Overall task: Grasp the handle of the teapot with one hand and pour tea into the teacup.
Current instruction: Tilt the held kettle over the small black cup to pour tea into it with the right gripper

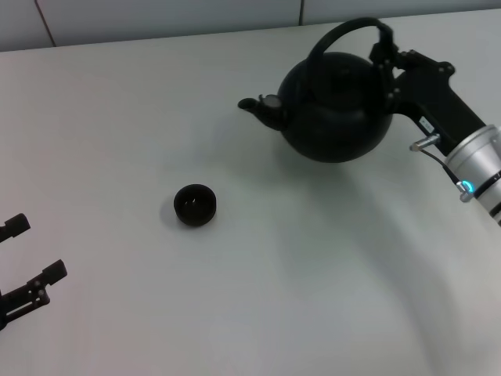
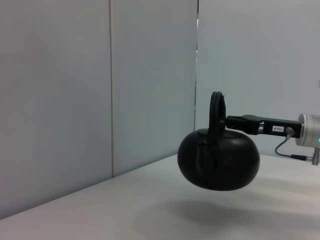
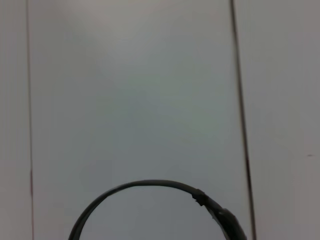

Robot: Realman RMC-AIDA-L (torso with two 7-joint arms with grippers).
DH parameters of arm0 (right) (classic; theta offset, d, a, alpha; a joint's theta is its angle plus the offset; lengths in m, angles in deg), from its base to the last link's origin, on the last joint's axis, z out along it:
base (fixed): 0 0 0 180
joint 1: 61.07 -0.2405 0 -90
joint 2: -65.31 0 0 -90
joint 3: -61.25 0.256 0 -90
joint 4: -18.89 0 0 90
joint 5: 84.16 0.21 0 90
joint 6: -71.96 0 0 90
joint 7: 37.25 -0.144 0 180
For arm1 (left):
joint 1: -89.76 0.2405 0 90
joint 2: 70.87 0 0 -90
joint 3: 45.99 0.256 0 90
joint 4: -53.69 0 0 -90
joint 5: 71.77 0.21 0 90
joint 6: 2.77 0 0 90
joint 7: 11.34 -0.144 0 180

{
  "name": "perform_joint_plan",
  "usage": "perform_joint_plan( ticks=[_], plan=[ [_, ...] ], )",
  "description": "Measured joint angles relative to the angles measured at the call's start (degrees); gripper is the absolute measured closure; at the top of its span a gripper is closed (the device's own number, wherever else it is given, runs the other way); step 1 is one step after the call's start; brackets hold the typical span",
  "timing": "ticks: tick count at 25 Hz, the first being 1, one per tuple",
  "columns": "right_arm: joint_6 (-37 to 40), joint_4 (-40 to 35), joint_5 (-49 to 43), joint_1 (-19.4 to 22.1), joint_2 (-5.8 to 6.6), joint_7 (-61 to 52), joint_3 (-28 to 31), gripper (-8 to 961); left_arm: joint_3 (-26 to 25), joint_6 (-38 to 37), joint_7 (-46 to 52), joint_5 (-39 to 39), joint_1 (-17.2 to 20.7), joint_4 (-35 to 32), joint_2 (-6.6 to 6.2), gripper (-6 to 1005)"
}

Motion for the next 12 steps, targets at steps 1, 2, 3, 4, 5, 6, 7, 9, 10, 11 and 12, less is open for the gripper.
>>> perform_joint_plan(
  ticks=[1, 2, 3, 4, 5, 6, 7, 9, 10, 11, 12],
  plan=[
    [0.00, 0.00, 0.00, 0.00, 0.00, 0.00, 0.00, 865, 0.00, 0.00, 0.00, 0.00, 0.00, 0.00, 0.00, 172],
    [-0.37, -0.10, 0.00, -0.29, 0.00, -0.02, -0.28, 865, 0.00, 0.00, 0.01, 0.00, -0.02, 0.00, 0.05, 172],
    [-0.75, -0.20, 0.00, -0.60, 0.01, -0.03, -0.43, 865, 0.00, 0.00, 0.03, -0.01, -0.04, 0.00, 0.09, 172],
    [-0.99, -0.24, -0.01, -0.86, 0.00, -0.03, -0.45, 865, 0.00, 0.00, 0.05, -0.06, -0.06, 0.00, 0.15, 172],
    [-1.58, -0.40, -0.22, -1.53, 0.01, -0.09, -0.49, 865, 0.00, -0.01, 0.06, -0.18, -0.11, 0.00, 0.21, 172],
    [-1.58, -0.40, -0.22, -1.53, 0.01, -0.09, -0.49, 865, 0.00, -0.01, 0.06, -0.21, -0.11, 0.00, 0.22, 172],
    [-1.92, -0.72, -0.69, -2.00, 0.02, -0.42, -0.49, 865, 0.00, -0.01, 0.06, -0.26, -0.11, 0.00, 0.23, 172],
    [-2.65, -2.02, -2.67, -3.02, 0.03, -2.38, -0.51, 865, 0.00, -0.01, 0.03, -0.37, -0.11, 0.00, 0.26, 172],
    [-3.36, -4.16, -5.88, -4.45, 0.08, -6.30, -0.52, 865, 0.00, -0.08, -0.05, -0.50, -0.11, 0.00, 0.27, 172],
    [-3.36, -4.16, -5.88, -4.45, 0.08, -6.30, -0.52, 865, 0.00, -0.08, -0.05, -0.50, -0.11, 0.00, 0.27, 172],
    [-3.79, -6.34, -10.02, -6.04, 0.12, -10.14, -0.53, 865, 0.00, -0.13, -0.10, -0.56, -0.09, 0.00, 0.29, 172]
  ],
)
